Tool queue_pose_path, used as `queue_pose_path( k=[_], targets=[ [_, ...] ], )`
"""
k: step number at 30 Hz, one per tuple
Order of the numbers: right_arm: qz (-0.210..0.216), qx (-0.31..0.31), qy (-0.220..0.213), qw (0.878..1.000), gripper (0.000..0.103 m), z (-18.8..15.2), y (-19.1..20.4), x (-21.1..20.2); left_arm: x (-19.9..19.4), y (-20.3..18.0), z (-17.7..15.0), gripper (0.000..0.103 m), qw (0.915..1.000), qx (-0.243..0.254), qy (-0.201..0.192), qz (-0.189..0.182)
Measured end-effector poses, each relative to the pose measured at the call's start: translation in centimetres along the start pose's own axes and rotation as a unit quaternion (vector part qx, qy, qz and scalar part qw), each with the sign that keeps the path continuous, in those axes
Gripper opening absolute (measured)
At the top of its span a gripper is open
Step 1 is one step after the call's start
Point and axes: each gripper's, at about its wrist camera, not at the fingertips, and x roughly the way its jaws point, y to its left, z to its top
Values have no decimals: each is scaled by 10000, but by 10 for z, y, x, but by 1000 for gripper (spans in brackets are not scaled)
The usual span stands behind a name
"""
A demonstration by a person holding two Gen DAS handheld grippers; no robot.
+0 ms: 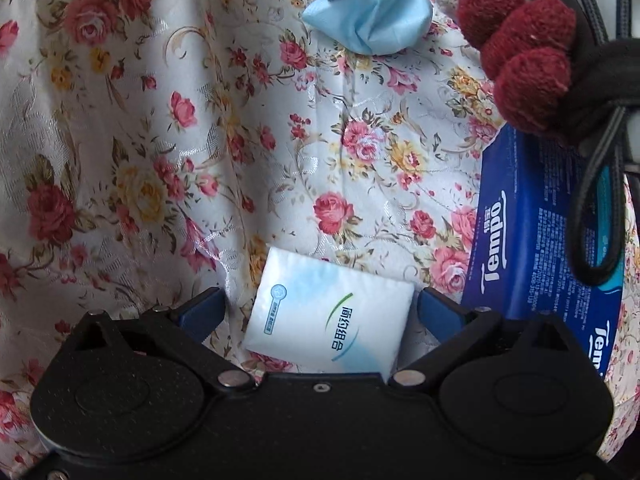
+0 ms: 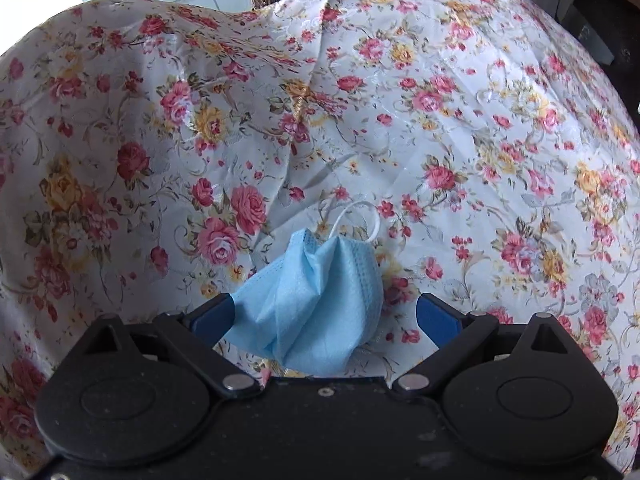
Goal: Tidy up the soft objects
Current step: 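Grasp the blue face mask with the right tool while the left tool holds the packet, then lift the blue mask with the right tool while the left tool holds the packet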
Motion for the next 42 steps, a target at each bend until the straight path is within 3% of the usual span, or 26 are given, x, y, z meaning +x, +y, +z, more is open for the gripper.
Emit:
queue_pose_path(
  k=[5, 14, 16, 21, 24, 37, 42],
  targets=[
    [-143, -307, -369, 9987, 98, 1, 11, -16, 2, 6, 1, 99, 10000, -52, 20, -26],
    [-201, -344, -49, 9992, 96, -6, 11, 5, 4, 13, 4, 99, 10000, -61, 55, -53],
    [-255, -413, -38, 9988, 87, -7, 12, 6, 5, 13, 3, 99, 10000, -57, 51, -45],
    [-363, -771, -28, 9964, 51, -12, 19, 6, 3, 10, 2, 99, 10000, -60, 62, -37],
    [-253, -797, -5, 9965, 41, -14, 18, 1, 3, 11, 2, 99, 9999, -91, 72, -40],
    [-39, -518, -239, 9984, 41, -18, -4, -54, 7, 16, 5, 99, 9994, -301, 141, -140],
    [-98, -433, -303, 9986, 42, -28, -14, -72, 9, 11, 2, 97, 9999, -128, 72, -13]
  ],
)
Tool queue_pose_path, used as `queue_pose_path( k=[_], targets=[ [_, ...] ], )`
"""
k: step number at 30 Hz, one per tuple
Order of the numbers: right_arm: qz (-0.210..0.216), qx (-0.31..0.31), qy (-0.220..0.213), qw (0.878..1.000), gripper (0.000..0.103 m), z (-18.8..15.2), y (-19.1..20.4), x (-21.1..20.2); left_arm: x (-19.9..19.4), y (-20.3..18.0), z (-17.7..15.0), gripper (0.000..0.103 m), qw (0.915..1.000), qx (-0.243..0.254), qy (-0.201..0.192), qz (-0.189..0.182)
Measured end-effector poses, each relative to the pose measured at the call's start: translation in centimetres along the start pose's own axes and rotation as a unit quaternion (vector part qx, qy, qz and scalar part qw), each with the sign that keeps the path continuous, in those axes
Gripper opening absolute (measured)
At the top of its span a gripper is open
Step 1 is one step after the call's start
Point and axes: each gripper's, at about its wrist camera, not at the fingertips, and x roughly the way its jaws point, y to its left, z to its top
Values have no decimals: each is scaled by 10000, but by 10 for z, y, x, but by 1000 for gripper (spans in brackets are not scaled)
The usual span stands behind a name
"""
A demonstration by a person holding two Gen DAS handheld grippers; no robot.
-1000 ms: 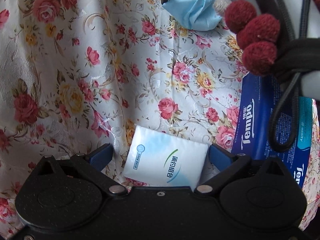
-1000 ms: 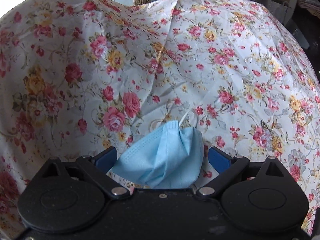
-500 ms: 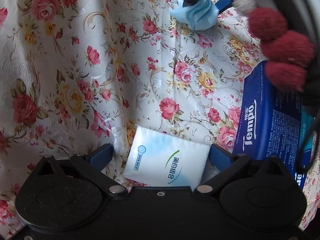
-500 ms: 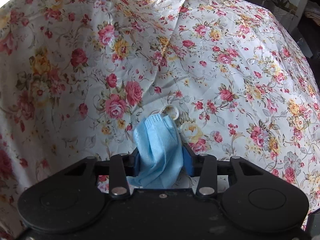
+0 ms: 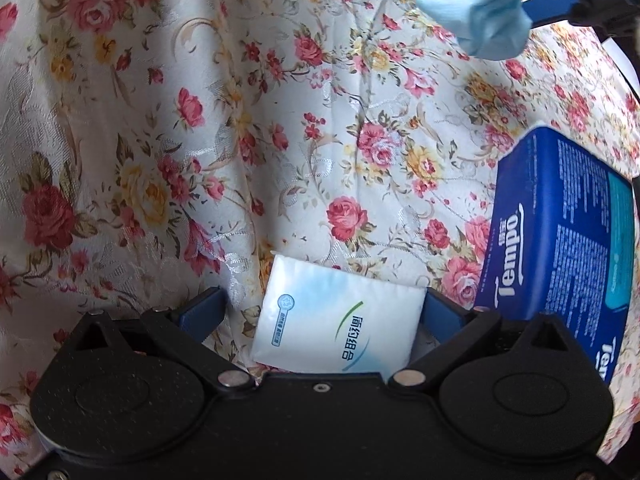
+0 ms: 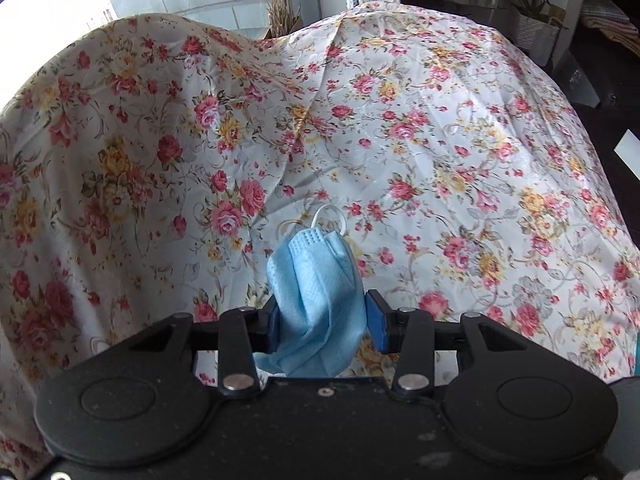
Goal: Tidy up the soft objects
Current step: 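Lift the blue mask with the right tool while the left tool holds the packet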
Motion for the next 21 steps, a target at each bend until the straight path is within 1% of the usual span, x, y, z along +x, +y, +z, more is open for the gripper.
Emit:
queue_pose_path(
  k=[3, 5, 7, 9, 16, 21],
  targets=[
    [-7, 132, 29, 9999, 42, -7, -9, -9, 0, -1, -1, 96, 10000, 32, -9, 35],
    [-15, 204, 30, 9998, 42, -12, -14, -14, 0, -1, 0, 90, 10000, 37, -26, 20],
    [-33, 266, 20, 9996, 42, -16, -17, -22, 0, -2, -2, 76, 9999, 56, -95, 16],
    [-12, 346, 20, 9994, 42, -19, -20, -28, 0, -2, -2, 73, 9998, 120, -135, 2],
    [48, 497, -28, 9987, 42, -33, -22, -48, -5, -4, -1, 72, 9998, 105, -185, -3],
    [127, 570, -61, 9983, 42, -47, -22, -63, -6, -6, -5, 72, 9991, 211, -370, 88]
  ],
)
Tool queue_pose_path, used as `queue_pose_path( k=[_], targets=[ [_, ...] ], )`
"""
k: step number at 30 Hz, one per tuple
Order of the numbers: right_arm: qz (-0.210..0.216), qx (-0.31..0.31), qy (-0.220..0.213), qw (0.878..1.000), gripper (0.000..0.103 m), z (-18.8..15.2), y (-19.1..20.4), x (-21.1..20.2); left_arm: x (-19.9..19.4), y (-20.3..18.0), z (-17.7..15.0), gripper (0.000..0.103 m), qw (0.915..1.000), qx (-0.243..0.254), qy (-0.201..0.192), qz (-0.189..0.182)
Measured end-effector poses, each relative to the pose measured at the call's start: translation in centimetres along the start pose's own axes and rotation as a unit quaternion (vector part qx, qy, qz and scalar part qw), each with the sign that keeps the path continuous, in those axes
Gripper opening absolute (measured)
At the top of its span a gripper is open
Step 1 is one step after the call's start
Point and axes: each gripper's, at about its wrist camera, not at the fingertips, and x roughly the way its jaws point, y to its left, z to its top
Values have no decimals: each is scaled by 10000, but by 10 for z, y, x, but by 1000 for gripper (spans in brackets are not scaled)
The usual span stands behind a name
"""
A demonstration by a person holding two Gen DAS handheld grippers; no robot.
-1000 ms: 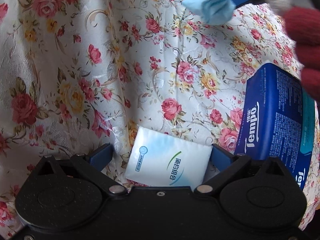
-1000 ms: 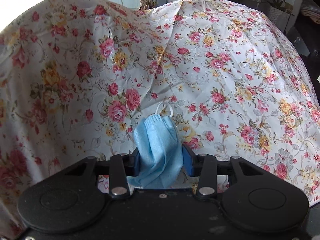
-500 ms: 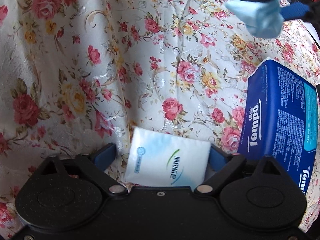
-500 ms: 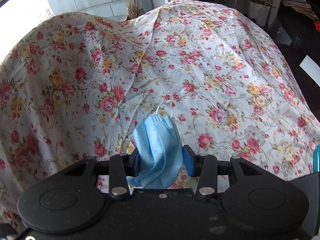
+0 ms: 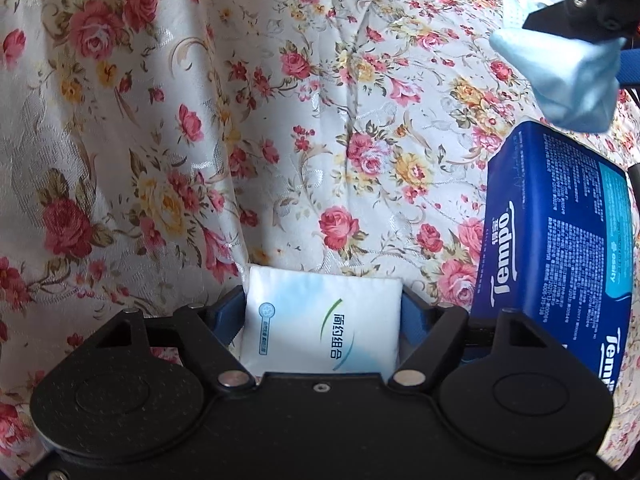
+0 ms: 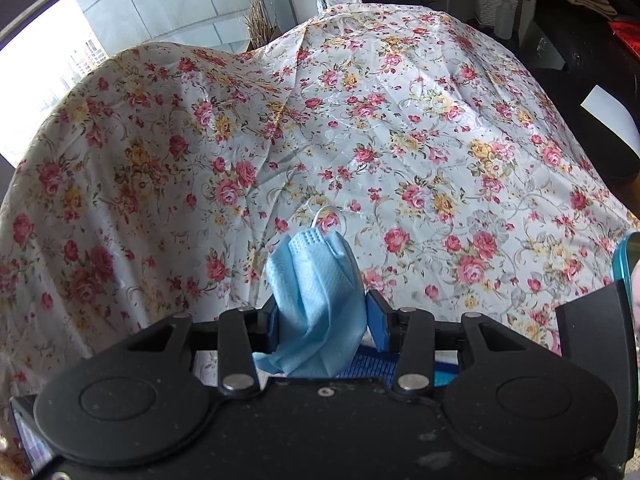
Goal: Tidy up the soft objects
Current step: 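Lift the blue mask with the right tool while the left tool holds the packet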
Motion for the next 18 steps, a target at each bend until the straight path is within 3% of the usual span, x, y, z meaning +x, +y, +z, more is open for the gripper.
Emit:
queue_pose_path(
  k=[18],
  targets=[
    [615, 82, 21, 9981, 43, -51, 10, -42, -1, -2, -20, 73, 9941, 517, -950, -3]
  ],
)
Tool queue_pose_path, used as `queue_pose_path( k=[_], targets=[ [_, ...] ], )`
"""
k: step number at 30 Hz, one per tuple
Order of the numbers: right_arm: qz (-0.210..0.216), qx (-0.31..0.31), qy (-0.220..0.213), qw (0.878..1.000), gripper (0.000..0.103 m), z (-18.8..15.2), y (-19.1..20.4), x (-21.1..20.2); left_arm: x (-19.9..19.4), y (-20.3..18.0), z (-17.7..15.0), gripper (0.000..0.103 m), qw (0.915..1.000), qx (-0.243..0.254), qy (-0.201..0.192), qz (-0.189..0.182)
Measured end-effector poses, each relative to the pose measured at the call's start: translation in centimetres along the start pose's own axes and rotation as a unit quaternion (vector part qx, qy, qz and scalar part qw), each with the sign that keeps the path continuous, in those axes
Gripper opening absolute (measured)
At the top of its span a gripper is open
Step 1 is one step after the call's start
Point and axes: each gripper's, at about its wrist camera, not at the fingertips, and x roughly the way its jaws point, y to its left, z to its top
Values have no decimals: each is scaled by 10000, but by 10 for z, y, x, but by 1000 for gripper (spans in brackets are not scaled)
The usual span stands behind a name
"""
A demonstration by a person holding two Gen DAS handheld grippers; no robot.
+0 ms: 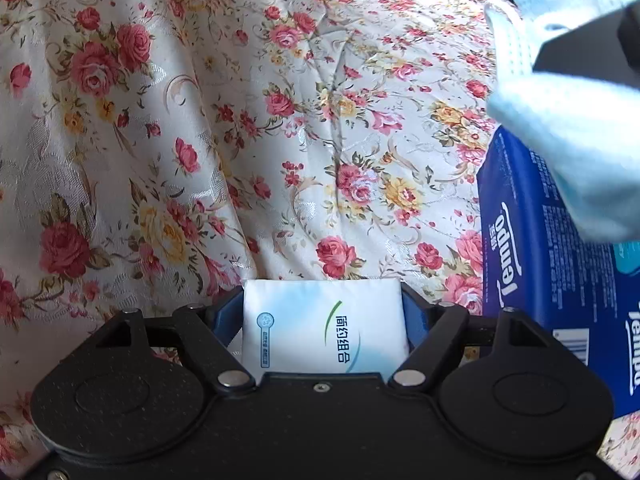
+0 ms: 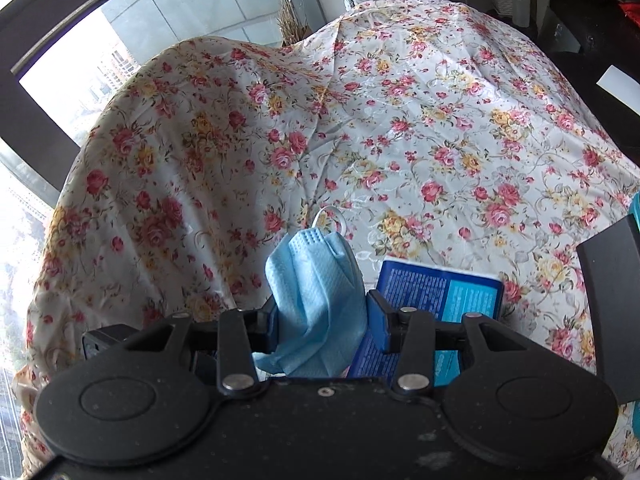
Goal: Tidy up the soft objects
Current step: 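Lift the blue mask with the right tool while the left tool holds the packet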
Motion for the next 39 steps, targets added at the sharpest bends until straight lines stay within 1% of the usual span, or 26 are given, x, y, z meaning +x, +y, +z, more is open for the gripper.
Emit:
queue_pose_path(
  k=[3, 7, 10, 15, 18, 20, 23, 27, 31, 34, 39],
  targets=[
    [19, 59, 60, 10000, 43, -6, -3, -1, -1, 1, 2, 73, 10000, 0, 43, -50],
    [-8, 53, 78, 10000, 43, -8, -3, -3, -3, -1, 2, 73, 10000, 73, 62, -13],
    [71, 125, 96, 9999, 43, -7, -4, -4, -1, -3, 4, 72, 9999, 66, 75, 19],
    [166, 126, 112, 9997, 43, -7, -4, -6, -1, -4, 2, 71, 10000, -3, -18, 49],
    [213, 129, 123, 9996, 43, -10, -8, -9, -7, -1, -1, 69, 9998, -190, 42, 56],
    [248, 149, 149, 9995, 43, -13, -10, -11, -14, 3, -3, 69, 9992, -358, 119, 153],
    [276, 66, 188, 9994, 43, -21, -12, -13, -28, 5, -9, 69, 9989, -445, 9, 125],
    [358, -14, 244, 9991, 43, -36, -14, -17, -45, -8, -11, 69, 9988, -298, -53, 375],
    [461, 25, 273, 9986, 43, -51, -21, -22, -63, -22, -18, 69, 9981, 11, -299, 540],
    [516, 104, 273, 9982, 43, -56, -33, -26, -66, -24, -22, 69, 9979, 62, -475, 442],
    [537, 224, 221, 9981, 43, -58, -50, -35, -66, -9, -18, 69, 9973, -519, -491, 176]
  ],
)
